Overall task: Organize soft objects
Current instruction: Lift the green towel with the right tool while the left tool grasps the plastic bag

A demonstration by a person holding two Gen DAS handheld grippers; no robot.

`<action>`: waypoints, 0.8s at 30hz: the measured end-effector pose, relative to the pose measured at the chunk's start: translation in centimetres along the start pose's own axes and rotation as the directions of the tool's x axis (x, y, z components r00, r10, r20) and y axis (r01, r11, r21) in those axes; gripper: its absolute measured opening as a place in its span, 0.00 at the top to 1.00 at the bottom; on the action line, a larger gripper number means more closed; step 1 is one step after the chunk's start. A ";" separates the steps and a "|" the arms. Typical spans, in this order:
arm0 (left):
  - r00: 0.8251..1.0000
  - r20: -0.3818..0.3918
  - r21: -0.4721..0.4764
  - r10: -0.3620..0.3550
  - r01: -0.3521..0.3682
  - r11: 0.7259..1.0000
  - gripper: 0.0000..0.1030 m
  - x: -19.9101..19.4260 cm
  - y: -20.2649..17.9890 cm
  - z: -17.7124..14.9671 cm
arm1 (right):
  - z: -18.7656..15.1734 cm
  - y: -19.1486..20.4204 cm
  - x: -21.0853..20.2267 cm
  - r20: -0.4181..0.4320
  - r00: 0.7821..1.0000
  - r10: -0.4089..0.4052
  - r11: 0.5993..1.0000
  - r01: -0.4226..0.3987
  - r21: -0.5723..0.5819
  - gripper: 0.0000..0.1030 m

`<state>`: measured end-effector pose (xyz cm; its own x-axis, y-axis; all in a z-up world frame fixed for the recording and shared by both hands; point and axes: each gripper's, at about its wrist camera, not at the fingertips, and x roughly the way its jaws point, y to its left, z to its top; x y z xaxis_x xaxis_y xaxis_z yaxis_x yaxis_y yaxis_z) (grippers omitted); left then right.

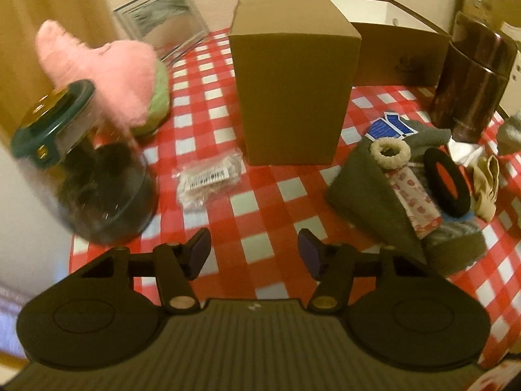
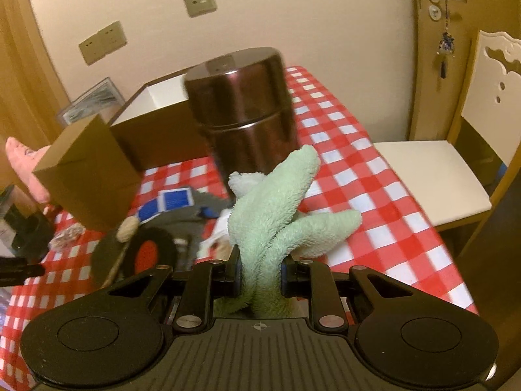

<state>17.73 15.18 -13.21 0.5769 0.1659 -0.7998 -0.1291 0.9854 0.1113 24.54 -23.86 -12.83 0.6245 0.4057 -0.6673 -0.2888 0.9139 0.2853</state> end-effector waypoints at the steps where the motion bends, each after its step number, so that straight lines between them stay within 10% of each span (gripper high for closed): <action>1: 1.000 0.004 0.017 -0.008 0.008 1.000 0.44 0.5 0.4 0.1 | -0.1 0.7 0.0 -0.001 1.000 0.001 1.000 -0.001 0.001 0.79; 14: 0.999 0.032 0.169 0.029 -0.034 0.985 0.47 6.5 3.3 2.0 | -0.8 2.6 0.5 -0.018 0.995 -0.098 0.993 0.099 0.060 0.79; 24: 0.999 0.011 0.267 0.051 -0.052 0.962 0.70 9.9 3.5 2.6 | -0.7 3.1 0.7 -0.042 0.989 -0.144 0.986 0.147 0.080 0.79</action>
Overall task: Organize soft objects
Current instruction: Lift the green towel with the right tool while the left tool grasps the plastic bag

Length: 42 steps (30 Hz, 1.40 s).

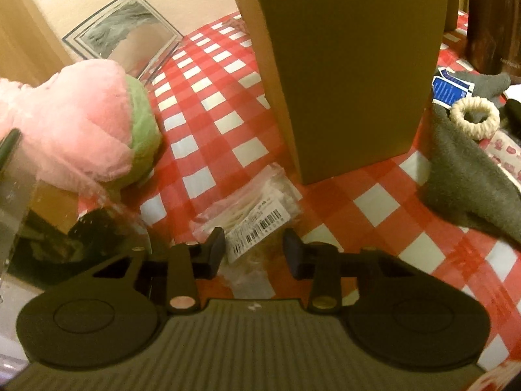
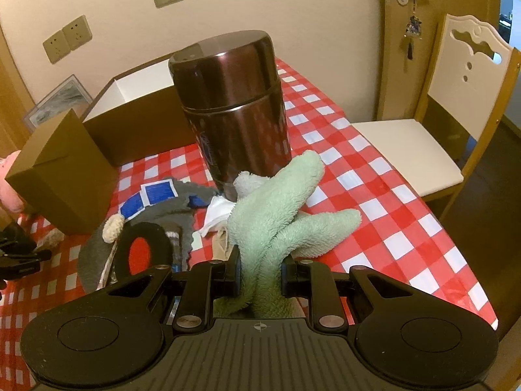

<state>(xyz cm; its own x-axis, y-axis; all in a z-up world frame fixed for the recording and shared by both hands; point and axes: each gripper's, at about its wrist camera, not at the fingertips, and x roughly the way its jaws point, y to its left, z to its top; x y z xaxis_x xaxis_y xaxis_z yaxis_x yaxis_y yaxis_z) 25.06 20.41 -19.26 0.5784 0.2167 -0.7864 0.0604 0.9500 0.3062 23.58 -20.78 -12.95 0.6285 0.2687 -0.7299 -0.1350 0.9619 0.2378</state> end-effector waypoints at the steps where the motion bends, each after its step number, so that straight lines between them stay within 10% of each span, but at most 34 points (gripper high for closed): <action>1: 1.000 0.000 0.007 0.004 -0.004 1.000 0.72 0.1 0.0 0.0 | 0.0 0.0 0.0 -0.002 1.000 -0.005 1.000 0.005 -0.001 0.79; 5: 1.000 0.017 0.010 -0.003 0.003 1.000 0.87 -0.5 -0.1 -0.2 | 0.0 0.1 0.0 -0.003 1.000 -0.014 1.000 0.014 -0.004 0.79; 19: 0.989 0.038 -0.201 -0.146 0.151 0.968 0.89 -8.0 -0.9 -2.0 | -0.2 1.1 -1.5 0.034 0.999 0.014 0.999 -0.012 -0.053 0.79; 31: 0.922 0.185 -0.268 -0.341 0.381 0.885 0.89 -15.6 -4.9 1.3 | 0.8 4.8 -4.5 0.080 0.983 0.167 0.966 -0.147 -0.212 0.79; 42: 0.887 0.307 -0.348 -0.346 0.443 0.826 0.89 -17.6 -6.0 8.6 | 5.3 8.2 -4.4 0.061 0.918 0.393 0.851 -0.337 -0.403 0.79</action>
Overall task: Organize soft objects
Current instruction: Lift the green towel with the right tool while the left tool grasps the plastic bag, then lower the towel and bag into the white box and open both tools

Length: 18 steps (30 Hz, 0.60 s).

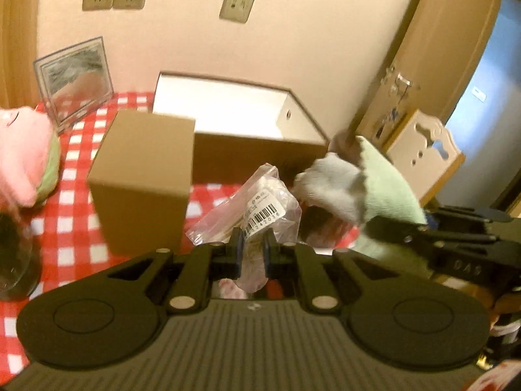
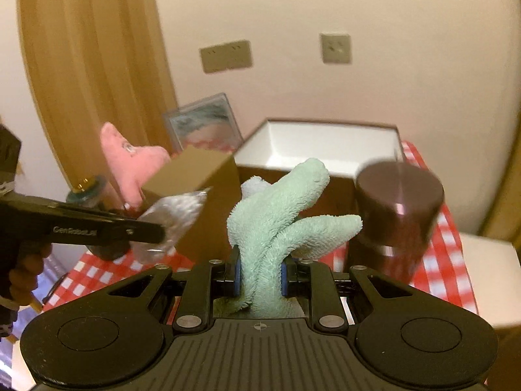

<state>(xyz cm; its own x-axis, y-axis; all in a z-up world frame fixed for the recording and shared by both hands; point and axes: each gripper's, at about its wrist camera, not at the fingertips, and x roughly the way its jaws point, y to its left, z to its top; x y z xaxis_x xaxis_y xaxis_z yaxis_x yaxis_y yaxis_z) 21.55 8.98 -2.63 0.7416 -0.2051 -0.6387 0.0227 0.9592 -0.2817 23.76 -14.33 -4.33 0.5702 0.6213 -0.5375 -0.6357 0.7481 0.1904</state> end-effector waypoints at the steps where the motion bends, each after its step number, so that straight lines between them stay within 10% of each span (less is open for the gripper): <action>1: 1.000 0.014 -0.005 0.004 -0.004 1.000 0.89 0.3 -0.4 0.7 | 0.6 -0.1 0.2 0.010 1.000 0.011 1.000 -0.011 -0.014 0.79; 18: 0.988 0.119 -0.056 0.099 -0.093 0.994 0.89 8.6 -1.7 12.0 | 9.9 -5.2 8.1 0.136 0.990 0.034 0.999 -0.034 -0.003 0.79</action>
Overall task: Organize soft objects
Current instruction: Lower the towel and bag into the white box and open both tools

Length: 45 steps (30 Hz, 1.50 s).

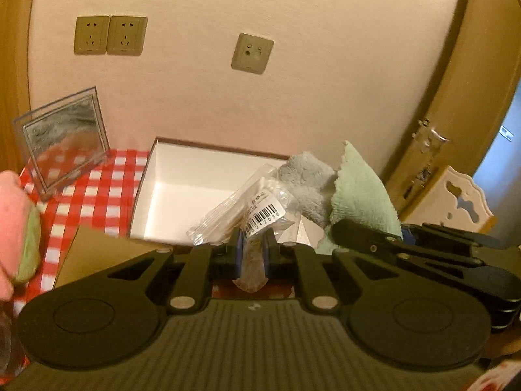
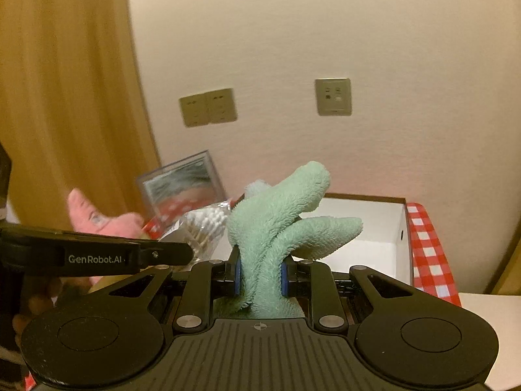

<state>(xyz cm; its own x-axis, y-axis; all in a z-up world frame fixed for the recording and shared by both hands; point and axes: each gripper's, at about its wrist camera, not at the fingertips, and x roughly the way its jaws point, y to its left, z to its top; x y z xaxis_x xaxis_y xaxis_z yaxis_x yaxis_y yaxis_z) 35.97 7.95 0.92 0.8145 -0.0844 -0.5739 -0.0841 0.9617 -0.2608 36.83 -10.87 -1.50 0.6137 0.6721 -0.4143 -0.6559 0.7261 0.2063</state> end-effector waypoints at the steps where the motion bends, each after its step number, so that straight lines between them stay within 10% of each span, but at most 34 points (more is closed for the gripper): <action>1: 1.000 -0.002 -0.004 0.003 -0.003 1.000 0.89 0.8 0.1 0.7 | 0.4 -0.5 0.7 0.000 1.000 -0.005 1.000 0.005 0.011 0.79; 20: 0.990 -0.135 -0.033 0.046 -0.050 0.998 0.89 14.0 2.9 6.7 | 6.2 -7.9 12.9 -0.051 0.990 -0.129 0.973 0.136 0.186 0.78; 26: 0.984 -0.173 -0.070 0.038 -0.050 0.996 0.87 16.2 4.0 7.0 | 6.8 -9.6 15.4 -0.075 0.982 -0.173 0.956 0.186 0.226 0.24; 45: 0.985 -0.166 0.013 0.046 -0.044 0.999 0.59 12.4 3.2 5.9 | 4.9 -9.7 11.5 -0.176 0.980 -0.096 0.974 0.129 0.185 0.23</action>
<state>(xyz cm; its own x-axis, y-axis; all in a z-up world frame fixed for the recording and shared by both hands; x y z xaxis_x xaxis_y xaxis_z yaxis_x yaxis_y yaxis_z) 49.18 11.53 -2.47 0.7032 -0.0822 -0.7062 -0.1131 0.9677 -0.2253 52.42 -9.50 -3.98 0.5868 0.5630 -0.5820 -0.4788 0.8209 0.3113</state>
